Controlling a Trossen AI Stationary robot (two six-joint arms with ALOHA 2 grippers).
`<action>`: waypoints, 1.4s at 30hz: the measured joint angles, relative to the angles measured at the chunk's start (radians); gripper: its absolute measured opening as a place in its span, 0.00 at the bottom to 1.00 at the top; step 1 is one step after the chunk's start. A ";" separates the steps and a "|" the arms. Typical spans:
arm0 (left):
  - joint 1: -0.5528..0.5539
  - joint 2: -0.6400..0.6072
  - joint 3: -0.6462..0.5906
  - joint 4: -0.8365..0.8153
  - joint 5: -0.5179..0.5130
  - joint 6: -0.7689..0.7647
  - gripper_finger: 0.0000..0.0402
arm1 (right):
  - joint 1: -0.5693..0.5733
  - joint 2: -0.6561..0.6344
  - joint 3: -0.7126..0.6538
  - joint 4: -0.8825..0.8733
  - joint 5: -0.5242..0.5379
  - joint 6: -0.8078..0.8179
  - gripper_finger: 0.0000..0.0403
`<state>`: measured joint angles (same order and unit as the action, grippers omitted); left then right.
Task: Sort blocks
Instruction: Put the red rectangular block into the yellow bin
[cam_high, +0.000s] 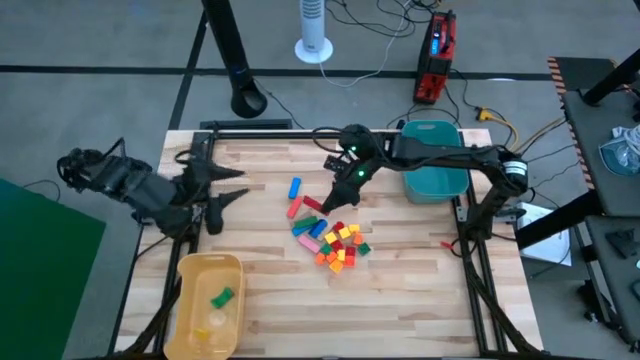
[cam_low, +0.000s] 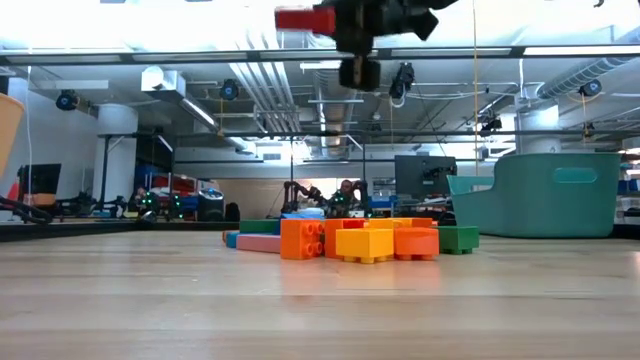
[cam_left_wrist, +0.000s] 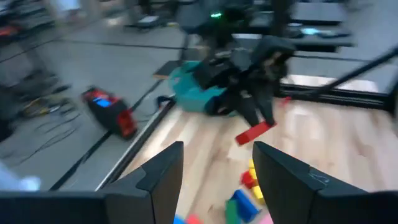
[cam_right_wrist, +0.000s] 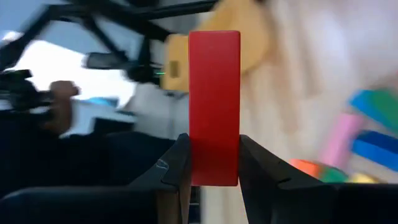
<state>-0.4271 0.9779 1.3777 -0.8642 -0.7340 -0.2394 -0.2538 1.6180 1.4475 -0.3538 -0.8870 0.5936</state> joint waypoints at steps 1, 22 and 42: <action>0.040 0.010 0.000 0.029 0.064 0.043 0.44 | 0.011 0.002 0.000 0.049 -0.027 0.024 0.22; 0.433 0.240 0.002 0.249 1.019 0.398 0.41 | 0.068 0.022 0.002 0.389 -0.127 0.161 0.22; 0.444 0.279 0.002 0.365 1.068 0.456 0.12 | 0.066 0.020 0.002 0.513 -0.098 0.246 0.22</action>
<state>0.0166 1.2565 1.3796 -0.4989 0.3344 0.2166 -0.1879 1.6385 1.4490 0.1592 -0.9855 0.8397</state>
